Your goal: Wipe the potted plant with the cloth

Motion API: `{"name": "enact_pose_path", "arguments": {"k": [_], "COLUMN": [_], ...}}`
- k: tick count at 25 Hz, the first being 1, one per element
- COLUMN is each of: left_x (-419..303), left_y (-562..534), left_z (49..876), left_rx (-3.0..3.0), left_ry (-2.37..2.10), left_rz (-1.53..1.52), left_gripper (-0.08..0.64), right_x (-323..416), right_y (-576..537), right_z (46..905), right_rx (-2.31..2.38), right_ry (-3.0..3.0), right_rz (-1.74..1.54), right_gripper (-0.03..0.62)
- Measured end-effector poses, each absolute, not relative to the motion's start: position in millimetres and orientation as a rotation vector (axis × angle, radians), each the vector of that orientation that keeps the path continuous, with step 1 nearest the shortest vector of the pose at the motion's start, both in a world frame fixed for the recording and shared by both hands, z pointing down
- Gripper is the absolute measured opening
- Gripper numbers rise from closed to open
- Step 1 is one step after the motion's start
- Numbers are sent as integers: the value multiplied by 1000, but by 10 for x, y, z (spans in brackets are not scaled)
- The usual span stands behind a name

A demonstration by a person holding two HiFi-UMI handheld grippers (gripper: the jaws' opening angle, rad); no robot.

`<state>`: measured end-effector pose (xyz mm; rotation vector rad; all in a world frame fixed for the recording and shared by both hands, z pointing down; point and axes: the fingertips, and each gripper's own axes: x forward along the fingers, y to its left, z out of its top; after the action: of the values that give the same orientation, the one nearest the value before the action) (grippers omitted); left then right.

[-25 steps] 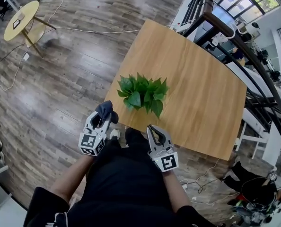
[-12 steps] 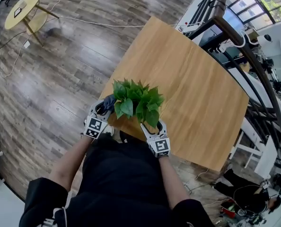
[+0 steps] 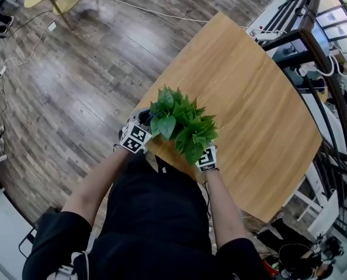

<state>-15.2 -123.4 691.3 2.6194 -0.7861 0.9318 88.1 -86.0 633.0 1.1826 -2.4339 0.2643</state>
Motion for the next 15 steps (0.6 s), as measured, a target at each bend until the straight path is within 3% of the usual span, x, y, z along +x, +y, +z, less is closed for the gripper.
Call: {"name": "enact_pose_path", "arguments": {"k": [15], "left_x": [167], "left_y": [-913], "left_z": [6904], "left_rx": [2735], "left_ry": [-661], "left_rz": [1061], "left_gripper": [163], "right_x": [849], "right_y": [-844], "right_z": [6336], "right_rx": [1206], "right_ry": [-2437], "right_rz": [288], "right_gripper": [298]}}
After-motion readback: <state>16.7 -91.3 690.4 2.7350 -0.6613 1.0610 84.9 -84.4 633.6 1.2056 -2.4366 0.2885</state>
